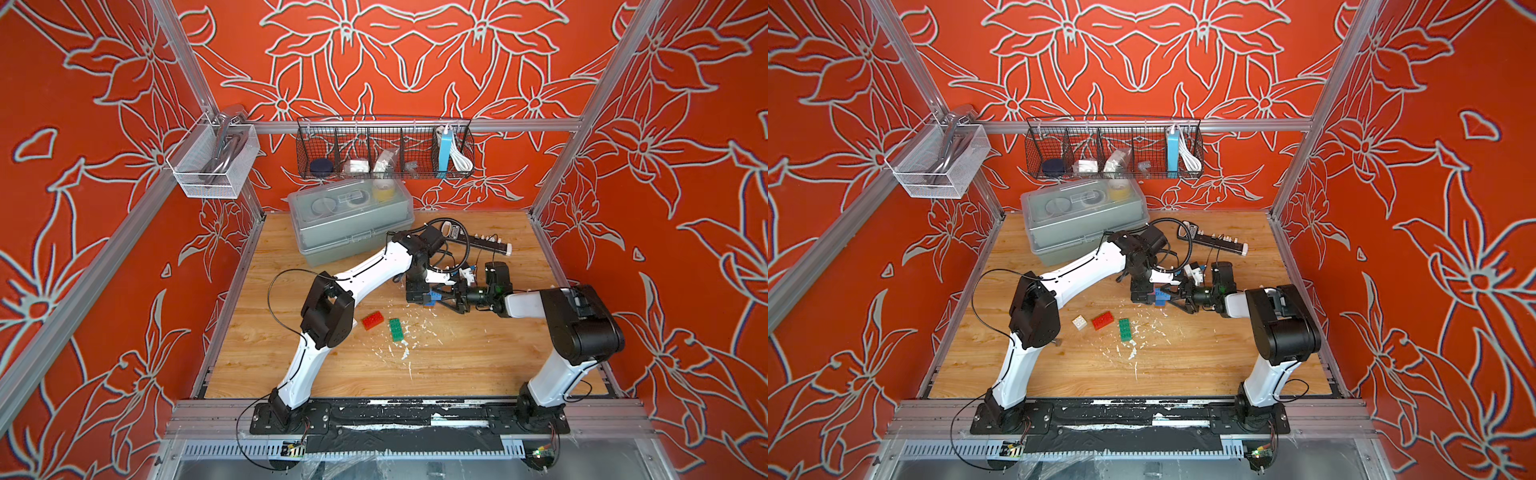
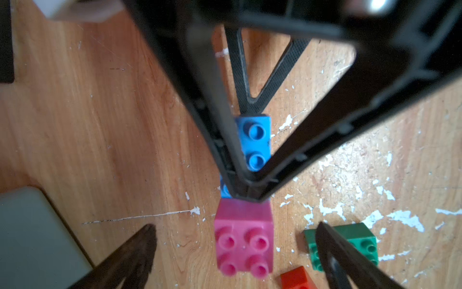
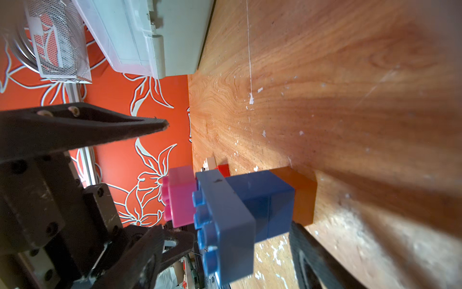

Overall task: Assemble a spoon with lego
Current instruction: Assemble the lego brick with the lego brick.

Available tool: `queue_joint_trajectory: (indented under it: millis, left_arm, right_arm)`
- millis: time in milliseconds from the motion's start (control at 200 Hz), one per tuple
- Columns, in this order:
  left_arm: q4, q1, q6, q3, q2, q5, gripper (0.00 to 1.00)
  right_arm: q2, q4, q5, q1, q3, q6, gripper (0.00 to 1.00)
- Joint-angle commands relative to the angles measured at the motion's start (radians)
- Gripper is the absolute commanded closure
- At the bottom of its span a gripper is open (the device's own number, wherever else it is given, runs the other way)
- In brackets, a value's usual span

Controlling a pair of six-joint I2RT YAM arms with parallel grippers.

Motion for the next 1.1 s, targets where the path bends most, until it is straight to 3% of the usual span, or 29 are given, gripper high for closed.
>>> queue_joint_trajectory:
  millis: [0, 120, 270, 365, 445, 555, 640, 721, 816, 1096]
  left_arm:
    - [0.003, 0.019, -0.009, -0.063, -0.082, 0.021, 0.02]
    - [0.073, 0.038, -0.040, -0.181, -0.187, 0.028, 0.02]
    - [0.224, 0.066, -0.093, -0.396, -0.370, -0.029, 0.02]
    - [0.339, 0.108, -0.205, -0.543, -0.508, -0.035, 0.02]
    - [0.452, 0.173, -0.311, -0.674, -0.645, 0.026, 0.02]
    - [0.671, 0.269, -0.483, -0.865, -0.841, 0.118, 0.02]
    - [0.845, 0.307, -0.603, -1.007, -0.962, 0.082, 0.02]
    - [0.960, 0.333, -0.719, -1.105, -1.047, 0.009, 0.02]
    - [0.947, 0.354, -0.718, -1.151, -1.091, 0.007, 0.02]
    - [0.959, 0.411, -0.840, -1.239, -1.102, -0.042, 0.02]
  right_arm:
    - [-0.061, -0.123, 0.037, -0.019, -0.008, -0.069, 0.17]
    - [-0.127, -0.223, 0.050, -0.036, -0.002, -0.115, 0.17]
    - [-0.246, -0.597, 0.171, -0.068, 0.075, -0.350, 0.17]
    - [-0.310, -0.828, 0.255, -0.106, 0.151, -0.474, 0.17]
    - [-0.385, -0.994, 0.379, -0.117, 0.220, -0.540, 0.17]
    - [-0.496, -1.114, 0.510, -0.115, 0.303, -0.532, 0.17]
    - [-0.553, -1.148, 0.551, -0.106, 0.351, -0.479, 0.18]
    - [-0.563, -1.231, 0.686, -0.030, 0.419, -0.486, 0.19]
    - [-0.539, -1.304, 0.853, 0.129, 0.497, -0.484, 0.19]
    - [-0.403, -1.406, 1.133, 0.462, 0.689, -0.443, 0.21]
